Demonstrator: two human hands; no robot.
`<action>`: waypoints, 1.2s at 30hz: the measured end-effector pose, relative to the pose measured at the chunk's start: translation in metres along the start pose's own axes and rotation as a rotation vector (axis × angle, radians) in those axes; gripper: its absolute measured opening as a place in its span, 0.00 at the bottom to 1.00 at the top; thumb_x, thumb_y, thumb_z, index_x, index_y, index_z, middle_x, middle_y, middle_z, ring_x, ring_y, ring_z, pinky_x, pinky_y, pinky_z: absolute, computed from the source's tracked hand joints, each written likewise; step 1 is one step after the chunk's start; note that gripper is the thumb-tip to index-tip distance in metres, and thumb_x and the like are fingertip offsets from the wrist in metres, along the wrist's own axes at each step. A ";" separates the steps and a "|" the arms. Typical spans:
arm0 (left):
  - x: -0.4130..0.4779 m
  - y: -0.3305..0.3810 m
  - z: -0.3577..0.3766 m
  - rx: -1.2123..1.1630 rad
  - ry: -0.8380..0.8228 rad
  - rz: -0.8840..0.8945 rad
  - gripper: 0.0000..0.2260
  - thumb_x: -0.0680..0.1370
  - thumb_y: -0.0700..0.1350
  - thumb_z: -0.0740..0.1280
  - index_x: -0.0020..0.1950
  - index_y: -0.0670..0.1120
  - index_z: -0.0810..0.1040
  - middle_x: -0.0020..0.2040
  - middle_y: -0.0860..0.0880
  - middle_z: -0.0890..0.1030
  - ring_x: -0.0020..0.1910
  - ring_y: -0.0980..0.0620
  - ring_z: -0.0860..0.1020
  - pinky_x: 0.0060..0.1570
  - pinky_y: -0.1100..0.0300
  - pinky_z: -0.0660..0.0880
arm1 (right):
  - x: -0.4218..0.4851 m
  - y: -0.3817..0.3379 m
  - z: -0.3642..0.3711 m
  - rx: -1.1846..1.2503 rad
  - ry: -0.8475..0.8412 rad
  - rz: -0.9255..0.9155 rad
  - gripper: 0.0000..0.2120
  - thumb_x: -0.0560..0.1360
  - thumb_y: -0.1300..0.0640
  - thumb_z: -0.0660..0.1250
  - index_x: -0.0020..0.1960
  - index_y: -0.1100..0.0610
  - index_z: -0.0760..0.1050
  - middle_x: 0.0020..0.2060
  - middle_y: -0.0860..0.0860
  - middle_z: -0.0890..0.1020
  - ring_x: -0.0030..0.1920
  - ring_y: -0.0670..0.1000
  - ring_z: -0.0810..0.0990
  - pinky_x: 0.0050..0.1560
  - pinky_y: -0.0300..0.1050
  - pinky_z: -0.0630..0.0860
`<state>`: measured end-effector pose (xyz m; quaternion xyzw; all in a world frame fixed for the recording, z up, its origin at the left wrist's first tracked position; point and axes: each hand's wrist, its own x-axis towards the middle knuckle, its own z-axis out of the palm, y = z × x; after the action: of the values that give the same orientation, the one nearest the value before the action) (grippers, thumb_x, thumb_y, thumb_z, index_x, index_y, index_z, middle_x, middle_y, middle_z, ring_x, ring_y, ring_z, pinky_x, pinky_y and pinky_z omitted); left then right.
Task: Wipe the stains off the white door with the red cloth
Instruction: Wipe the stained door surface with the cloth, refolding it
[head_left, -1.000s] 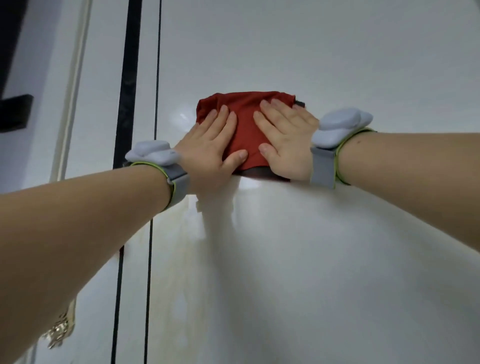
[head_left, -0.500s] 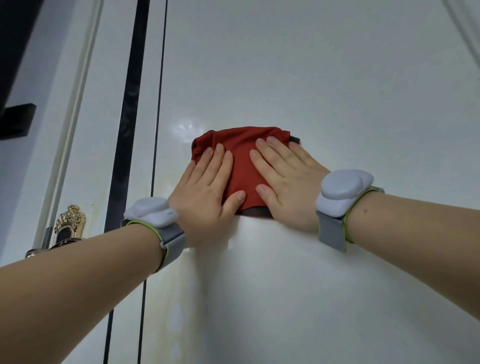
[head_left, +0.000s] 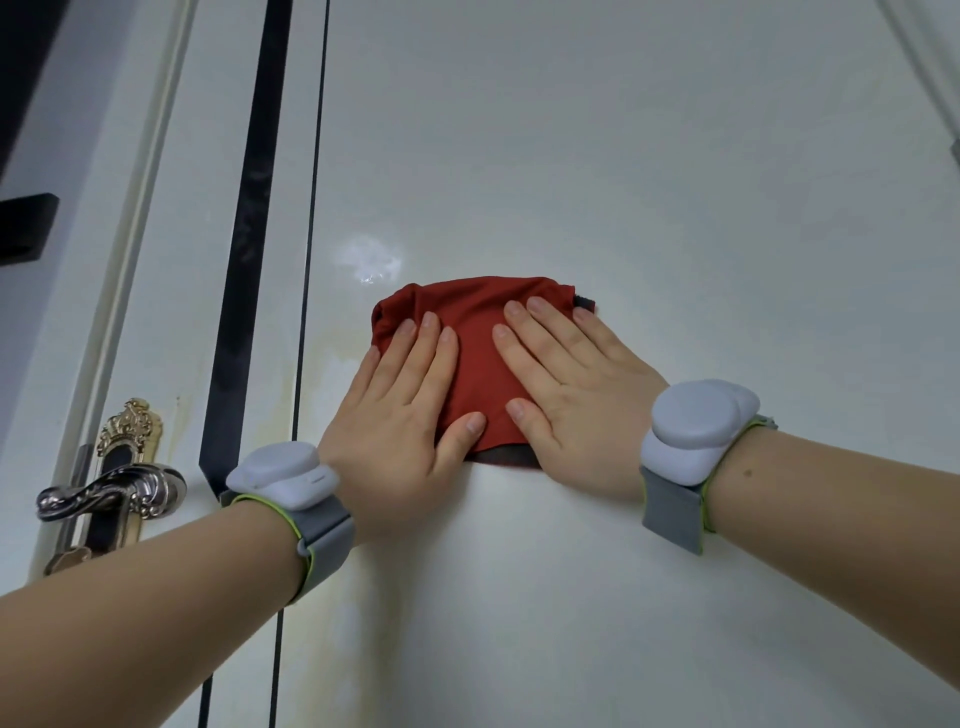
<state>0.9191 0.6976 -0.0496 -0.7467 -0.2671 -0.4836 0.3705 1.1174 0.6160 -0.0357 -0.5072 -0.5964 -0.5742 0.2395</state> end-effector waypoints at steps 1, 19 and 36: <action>-0.002 0.000 0.000 -0.001 -0.001 -0.001 0.38 0.79 0.67 0.42 0.85 0.48 0.45 0.84 0.51 0.42 0.83 0.53 0.40 0.79 0.57 0.35 | -0.001 -0.001 0.001 -0.003 0.005 -0.001 0.33 0.80 0.44 0.44 0.81 0.57 0.56 0.81 0.54 0.57 0.82 0.55 0.54 0.78 0.52 0.42; -0.005 0.001 0.000 -0.017 0.032 0.002 0.38 0.79 0.67 0.43 0.85 0.48 0.50 0.85 0.50 0.47 0.84 0.50 0.45 0.80 0.56 0.38 | 0.000 -0.006 0.001 0.007 0.008 0.022 0.36 0.78 0.42 0.38 0.83 0.55 0.50 0.82 0.52 0.50 0.82 0.53 0.47 0.78 0.50 0.36; 0.001 -0.018 -0.006 0.051 -0.021 0.035 0.38 0.78 0.68 0.40 0.84 0.51 0.43 0.85 0.51 0.42 0.84 0.52 0.41 0.79 0.58 0.35 | 0.010 -0.013 -0.003 0.012 -0.036 0.023 0.39 0.75 0.39 0.33 0.83 0.53 0.45 0.83 0.51 0.46 0.82 0.53 0.44 0.78 0.51 0.35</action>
<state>0.9025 0.7027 -0.0422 -0.7464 -0.2700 -0.4623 0.3953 1.1011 0.6186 -0.0323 -0.5229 -0.5980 -0.5587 0.2383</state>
